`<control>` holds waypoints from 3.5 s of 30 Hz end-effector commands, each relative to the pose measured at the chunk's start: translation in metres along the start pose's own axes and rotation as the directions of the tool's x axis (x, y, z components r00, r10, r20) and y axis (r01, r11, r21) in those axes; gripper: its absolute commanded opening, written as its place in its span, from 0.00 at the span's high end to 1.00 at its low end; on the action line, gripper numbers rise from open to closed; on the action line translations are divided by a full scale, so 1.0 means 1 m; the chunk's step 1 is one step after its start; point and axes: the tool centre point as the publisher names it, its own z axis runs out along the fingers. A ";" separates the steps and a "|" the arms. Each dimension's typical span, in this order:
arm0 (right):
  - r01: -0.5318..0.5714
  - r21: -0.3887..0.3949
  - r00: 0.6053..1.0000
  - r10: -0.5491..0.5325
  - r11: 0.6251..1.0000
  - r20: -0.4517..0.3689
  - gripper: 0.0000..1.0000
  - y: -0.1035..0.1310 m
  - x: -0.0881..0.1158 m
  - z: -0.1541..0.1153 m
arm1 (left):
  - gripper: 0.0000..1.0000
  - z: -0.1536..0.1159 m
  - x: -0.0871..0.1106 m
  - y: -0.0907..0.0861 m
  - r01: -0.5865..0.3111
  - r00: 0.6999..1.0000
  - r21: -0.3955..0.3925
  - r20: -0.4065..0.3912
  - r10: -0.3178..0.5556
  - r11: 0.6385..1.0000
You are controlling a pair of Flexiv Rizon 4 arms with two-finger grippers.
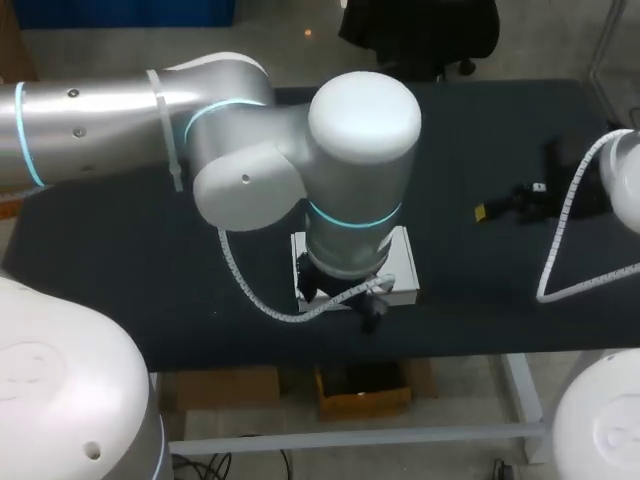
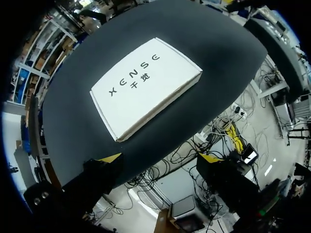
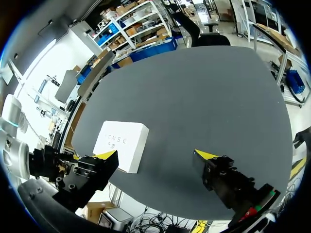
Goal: Assemble the packaging by folding the flat box into shape, placing the metal phone stand inside, and closing the box properly
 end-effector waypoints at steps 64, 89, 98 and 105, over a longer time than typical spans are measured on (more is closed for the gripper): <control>0.519 -0.443 0.833 -0.548 0.731 0.071 0.00 0.079 -0.086 -0.025 | 0.00 0.080 0.011 -0.061 0.658 0.748 -0.107 -0.015 -0.663 0.745; 0.519 -0.443 0.833 -0.548 0.731 0.071 0.00 0.079 -0.086 -0.025 | 0.00 0.092 -0.038 -0.108 0.654 0.752 -0.111 -0.011 -0.659 0.748; 0.519 -0.443 0.833 -0.548 0.731 0.071 0.00 0.079 -0.086 -0.025 | 0.00 0.095 -0.059 -0.128 0.639 0.766 -0.103 -0.004 -0.642 0.763; 0.524 -0.454 0.830 -0.552 0.721 0.082 0.00 0.098 -0.083 -0.015 | 0.00 0.099 -0.075 -0.144 0.630 0.773 -0.104 -0.006 -0.634 0.769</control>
